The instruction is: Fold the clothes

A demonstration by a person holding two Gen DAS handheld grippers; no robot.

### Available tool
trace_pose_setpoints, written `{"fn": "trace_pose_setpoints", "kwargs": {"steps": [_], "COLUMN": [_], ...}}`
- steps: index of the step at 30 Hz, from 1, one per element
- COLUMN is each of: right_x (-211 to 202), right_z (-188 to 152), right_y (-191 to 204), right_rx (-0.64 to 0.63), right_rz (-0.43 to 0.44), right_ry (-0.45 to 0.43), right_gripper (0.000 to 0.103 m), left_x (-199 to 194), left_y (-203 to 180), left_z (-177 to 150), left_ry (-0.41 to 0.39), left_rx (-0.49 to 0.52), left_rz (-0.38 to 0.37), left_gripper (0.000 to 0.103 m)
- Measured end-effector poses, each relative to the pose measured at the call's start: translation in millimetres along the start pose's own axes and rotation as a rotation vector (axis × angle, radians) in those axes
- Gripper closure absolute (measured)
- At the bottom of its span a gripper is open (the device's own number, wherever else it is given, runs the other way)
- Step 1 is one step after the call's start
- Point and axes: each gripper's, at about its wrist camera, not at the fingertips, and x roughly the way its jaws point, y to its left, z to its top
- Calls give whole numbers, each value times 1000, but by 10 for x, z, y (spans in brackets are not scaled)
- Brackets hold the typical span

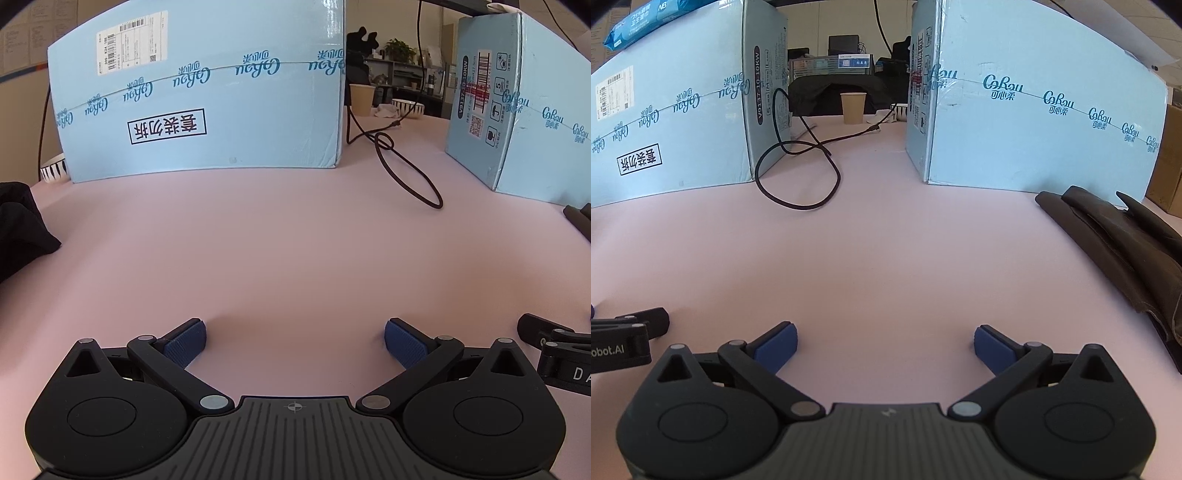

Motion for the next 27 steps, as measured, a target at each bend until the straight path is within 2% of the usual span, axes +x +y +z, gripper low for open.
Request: {"fn": "trace_pose_setpoints", "kwargs": {"steps": [27], "right_x": [-7], "right_z": [0], "right_y": [-32], "right_rx": [26], "right_rz": [8], "right_ry": [1], "right_gripper": [0], "left_x": [-21], "left_y": [16], "left_z": [-1], "left_ry": [-8], "left_rx": [-3], "left_rz": [-4], "left_gripper": [0]}}
